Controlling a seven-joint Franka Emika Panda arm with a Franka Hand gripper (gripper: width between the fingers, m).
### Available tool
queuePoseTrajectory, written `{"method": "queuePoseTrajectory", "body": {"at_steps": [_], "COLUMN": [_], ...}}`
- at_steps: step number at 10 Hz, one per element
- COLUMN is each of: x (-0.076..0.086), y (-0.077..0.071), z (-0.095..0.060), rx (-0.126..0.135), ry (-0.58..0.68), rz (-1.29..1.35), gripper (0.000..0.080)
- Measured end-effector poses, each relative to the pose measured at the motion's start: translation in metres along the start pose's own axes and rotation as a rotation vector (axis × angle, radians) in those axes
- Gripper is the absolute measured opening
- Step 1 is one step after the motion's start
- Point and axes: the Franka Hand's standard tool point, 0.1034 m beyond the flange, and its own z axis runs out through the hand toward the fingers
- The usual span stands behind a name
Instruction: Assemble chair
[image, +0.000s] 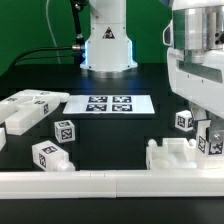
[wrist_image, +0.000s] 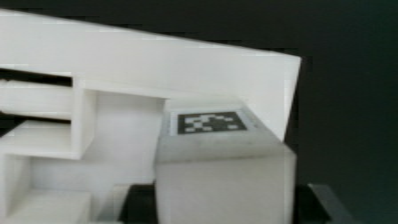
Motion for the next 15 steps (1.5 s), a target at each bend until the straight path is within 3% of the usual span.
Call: {"method": "queuePoseTrajectory", "body": {"at_steps": [1,2,3,4,6,10,11,12,14,15], "x": [0.0,-0.001,-0.002,-0.004,-0.006,-0.006,-0.012,-0.014,-0.013,-0.012], "y": [0.0,0.001,0.002,0.003,0.0,0.001,-0.003,-0.004,-0.004,-0.004], "z": [0.0,0.001,0.001,0.0,-0.001,0.0,-0.001,-0.001,-0.001,-0.001], "rx": [0.0,-0.001,-0.011,-0.033,-0.042,-0.041,-0.036,-0.024,-0.024,-0.023], "ry": [-0.005,-0.005,-0.004,-0.01,-0.026,-0.027,0.003,0.009,0.01,0.009], "rz": [0.06,0.029,-0.058,-0.226,-0.509,-0.781,-1.088,-1.178,-1.128,-1.081], "gripper": [0.029,0.0378,0.0378,0.0558,0.0644,0.0649,0.0649,0.0649,0.0622,0.0449]}}
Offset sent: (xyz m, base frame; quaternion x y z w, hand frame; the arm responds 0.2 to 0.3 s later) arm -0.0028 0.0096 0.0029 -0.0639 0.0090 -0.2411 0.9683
